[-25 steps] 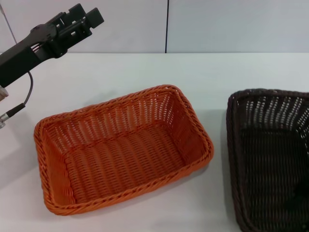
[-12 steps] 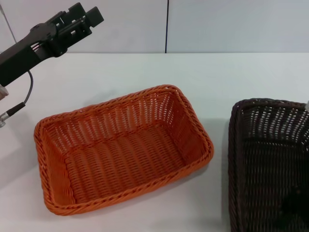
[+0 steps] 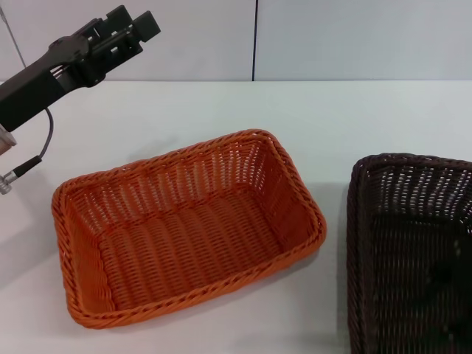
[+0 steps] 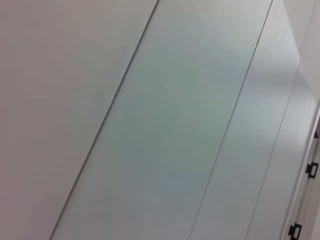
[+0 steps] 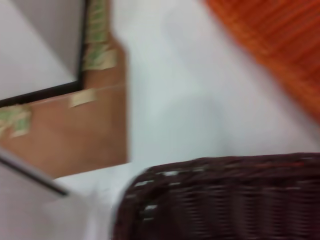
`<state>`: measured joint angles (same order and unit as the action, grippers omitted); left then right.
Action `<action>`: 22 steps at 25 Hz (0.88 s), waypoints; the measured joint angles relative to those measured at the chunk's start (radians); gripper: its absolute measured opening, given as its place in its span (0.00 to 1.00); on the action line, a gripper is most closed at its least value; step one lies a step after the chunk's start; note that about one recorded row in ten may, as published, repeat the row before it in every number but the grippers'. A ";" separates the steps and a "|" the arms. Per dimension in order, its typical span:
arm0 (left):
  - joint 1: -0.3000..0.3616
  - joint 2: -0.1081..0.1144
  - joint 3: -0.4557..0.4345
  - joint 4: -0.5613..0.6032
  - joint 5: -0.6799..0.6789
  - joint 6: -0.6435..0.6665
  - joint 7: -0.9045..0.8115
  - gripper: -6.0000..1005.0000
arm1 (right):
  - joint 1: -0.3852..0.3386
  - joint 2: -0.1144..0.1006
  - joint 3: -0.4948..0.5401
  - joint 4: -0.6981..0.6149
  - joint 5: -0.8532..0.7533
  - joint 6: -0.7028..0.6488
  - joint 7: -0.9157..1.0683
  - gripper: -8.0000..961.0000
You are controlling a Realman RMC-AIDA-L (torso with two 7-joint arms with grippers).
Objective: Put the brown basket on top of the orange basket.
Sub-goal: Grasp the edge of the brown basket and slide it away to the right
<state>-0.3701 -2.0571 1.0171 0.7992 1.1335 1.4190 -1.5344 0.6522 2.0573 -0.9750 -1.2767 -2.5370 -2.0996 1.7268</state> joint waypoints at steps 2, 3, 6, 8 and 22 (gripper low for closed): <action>-0.004 0.000 0.000 -0.007 0.000 0.000 0.002 0.83 | 0.012 -0.013 0.035 -0.006 0.000 0.019 -0.002 0.59; -0.008 0.000 0.000 -0.012 0.000 0.000 0.003 0.83 | 0.018 -0.020 0.054 -0.008 0.000 0.029 -0.003 0.59; -0.012 0.000 0.000 -0.017 0.000 0.000 0.004 0.83 | 0.031 -0.045 0.093 -0.015 -0.007 0.085 -0.004 0.59; -0.012 0.000 0.000 -0.019 0.000 0.000 0.004 0.83 | 0.032 -0.061 0.108 -0.021 -0.010 0.134 -0.003 0.59; -0.001 0.002 0.000 -0.023 0.000 0.001 0.005 0.83 | 0.017 -0.110 0.157 0.032 -0.036 0.453 -0.005 0.58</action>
<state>-0.3712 -2.0555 1.0171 0.7761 1.1336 1.4196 -1.5293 0.6688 1.9478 -0.8183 -1.2448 -2.5730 -1.6465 1.7217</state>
